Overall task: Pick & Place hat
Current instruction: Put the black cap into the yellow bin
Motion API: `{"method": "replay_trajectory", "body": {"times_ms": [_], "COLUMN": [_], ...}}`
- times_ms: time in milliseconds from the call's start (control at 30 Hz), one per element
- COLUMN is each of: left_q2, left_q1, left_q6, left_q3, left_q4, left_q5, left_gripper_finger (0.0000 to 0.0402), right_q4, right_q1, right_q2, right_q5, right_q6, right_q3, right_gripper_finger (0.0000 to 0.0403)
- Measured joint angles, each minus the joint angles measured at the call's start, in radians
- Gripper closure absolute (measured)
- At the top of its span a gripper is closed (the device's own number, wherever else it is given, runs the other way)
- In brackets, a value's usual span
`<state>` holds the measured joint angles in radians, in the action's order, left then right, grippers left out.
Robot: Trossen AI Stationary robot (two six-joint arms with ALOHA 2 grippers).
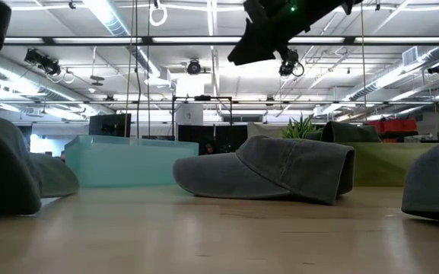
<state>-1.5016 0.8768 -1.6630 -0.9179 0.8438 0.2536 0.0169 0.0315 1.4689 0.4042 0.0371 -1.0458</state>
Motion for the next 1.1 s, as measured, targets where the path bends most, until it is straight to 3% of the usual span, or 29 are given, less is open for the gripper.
{"method": "replay_trajectory", "body": {"times_ms": [100, 267, 367, 500, 600, 800, 933, 1100], "left_q2": [-0.042, -0.107, -0.122, -0.116, -0.089, -0.054, -0.053, -0.053], "left_q1": [-0.003, -0.003, -0.003, -0.015, -0.036, -0.096, -0.120, -0.176], "left_q6": [-0.057, 0.008, 0.076, 0.127, 0.171, 0.269, 0.346, 0.497], "left_q3": [0.011, 0.010, 0.010, 0.007, -0.020, -0.234, -0.418, -0.578], "left_q4": [0.003, 0.017, 0.012, 0.013, 0.042, 0.330, 0.571, 0.707], "left_q5": [-0.035, -0.070, -0.072, -0.066, -0.013, 0.022, 0.159, 0.298], "left_gripper_finger": [0.0222, 0.0234, 0.0276, 0.0374, 0.0390, 0.0397, 0.0397, 0.0397], "right_q4": [0.009, 0.009, 0.008, 0.007, -0.006, -0.104, -0.168, -0.230], "right_q1": [0.000, 0.000, 0.000, 0.000, 0.000, -0.001, 0.000, 0.000], "right_q2": [0.000, 0.000, 0.000, 0.000, 0.000, 0.000, 0.000, 0.000], "right_q5": [-0.003, -0.003, -0.003, -0.024, -0.130, -0.344, -0.353, -0.369], "right_q6": [0.000, 0.007, 0.006, -0.004, -0.008, -0.060, -0.109, -0.150], "right_q3": [0.000, 0.000, 0.000, 0.000, 0.000, 0.000, 0.000, 0.000], "right_gripper_finger": [0.0265, 0.0271, 0.0273, 0.0273, 0.0275, 0.0290, 0.0296, 0.0294]}}
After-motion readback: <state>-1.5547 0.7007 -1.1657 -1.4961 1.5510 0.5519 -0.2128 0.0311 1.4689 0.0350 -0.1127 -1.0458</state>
